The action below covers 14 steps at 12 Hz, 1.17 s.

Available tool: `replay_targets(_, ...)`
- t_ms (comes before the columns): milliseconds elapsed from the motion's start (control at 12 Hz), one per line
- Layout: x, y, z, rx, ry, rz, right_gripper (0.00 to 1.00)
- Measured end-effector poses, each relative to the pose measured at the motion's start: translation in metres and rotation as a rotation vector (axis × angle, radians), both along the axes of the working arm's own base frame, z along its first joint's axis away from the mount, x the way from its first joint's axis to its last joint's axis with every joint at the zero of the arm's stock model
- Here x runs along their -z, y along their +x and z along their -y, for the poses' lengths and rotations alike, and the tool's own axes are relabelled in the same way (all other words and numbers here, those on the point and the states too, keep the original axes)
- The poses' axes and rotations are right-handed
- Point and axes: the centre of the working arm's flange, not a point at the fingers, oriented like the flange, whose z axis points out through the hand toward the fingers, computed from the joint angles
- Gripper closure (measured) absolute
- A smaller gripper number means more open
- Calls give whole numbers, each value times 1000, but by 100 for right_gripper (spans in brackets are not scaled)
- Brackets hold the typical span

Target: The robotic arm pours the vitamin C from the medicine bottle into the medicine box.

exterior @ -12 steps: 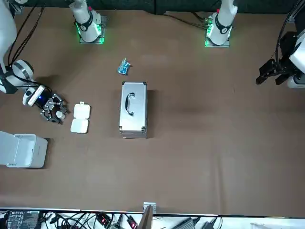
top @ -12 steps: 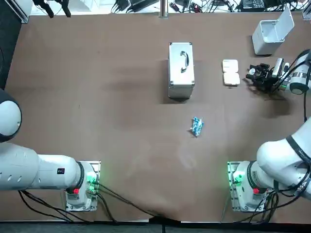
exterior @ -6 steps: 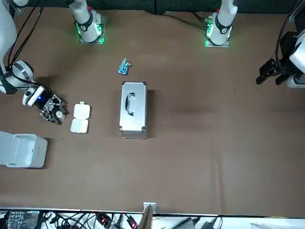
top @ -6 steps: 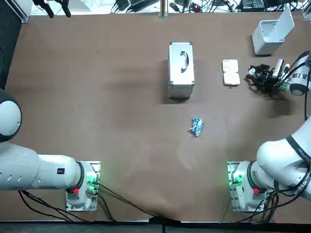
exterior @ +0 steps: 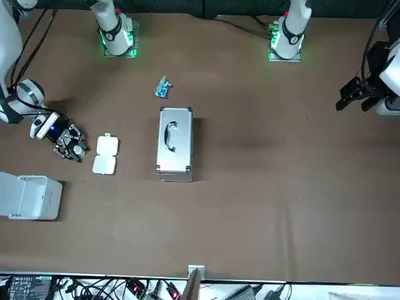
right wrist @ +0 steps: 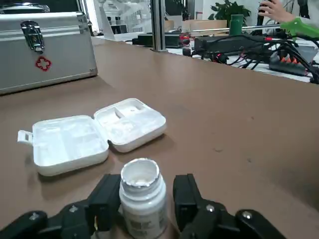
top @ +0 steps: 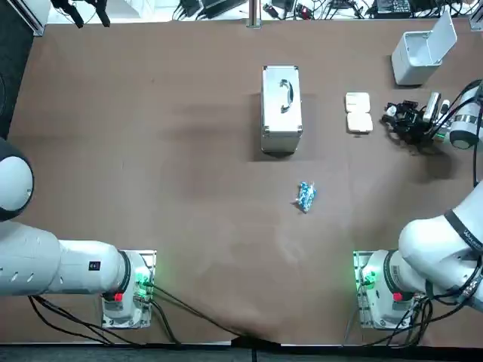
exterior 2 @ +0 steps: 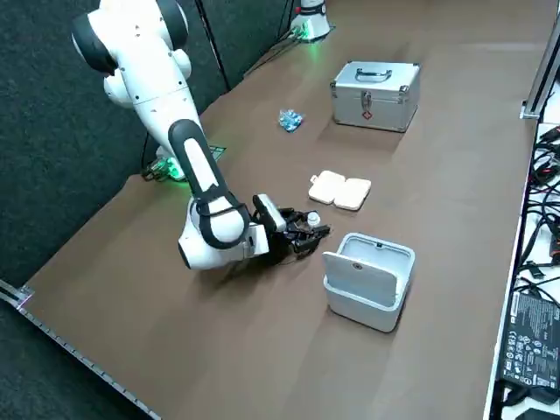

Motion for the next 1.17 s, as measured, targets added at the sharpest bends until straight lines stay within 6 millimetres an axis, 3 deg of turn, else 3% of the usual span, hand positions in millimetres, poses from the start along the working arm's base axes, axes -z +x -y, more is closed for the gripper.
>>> replay_targets(750,1,0,-2,-6,7,8,43)
replay_targets(1167,0,1,-4,-1,28,19,53)
